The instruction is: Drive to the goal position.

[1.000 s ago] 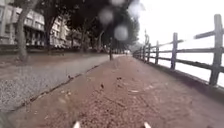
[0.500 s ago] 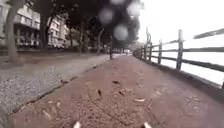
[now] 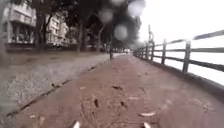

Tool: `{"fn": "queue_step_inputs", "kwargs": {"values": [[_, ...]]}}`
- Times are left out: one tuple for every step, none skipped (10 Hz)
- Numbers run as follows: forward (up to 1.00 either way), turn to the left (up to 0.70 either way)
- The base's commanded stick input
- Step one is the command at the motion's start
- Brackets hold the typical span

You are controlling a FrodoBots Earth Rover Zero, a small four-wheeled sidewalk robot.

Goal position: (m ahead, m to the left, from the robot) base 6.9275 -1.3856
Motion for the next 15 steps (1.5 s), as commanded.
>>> {"fn": "queue_step_inputs", "kwargs": {"values": [[0.7, 0.0], [0.7, 0.0], [0.7, 0.0], [0.7, 0.0], [0.7, 0.0], [0.7, 0.0], [0.7, 0.0], [0.7, 0.0], [0.7, 0.0], [0.7, 0.0], [0.7, -0.11], [0.7, -0.27], [0.7, -0.27], [0.7, -0.27], [0.7, -0.27]]}}
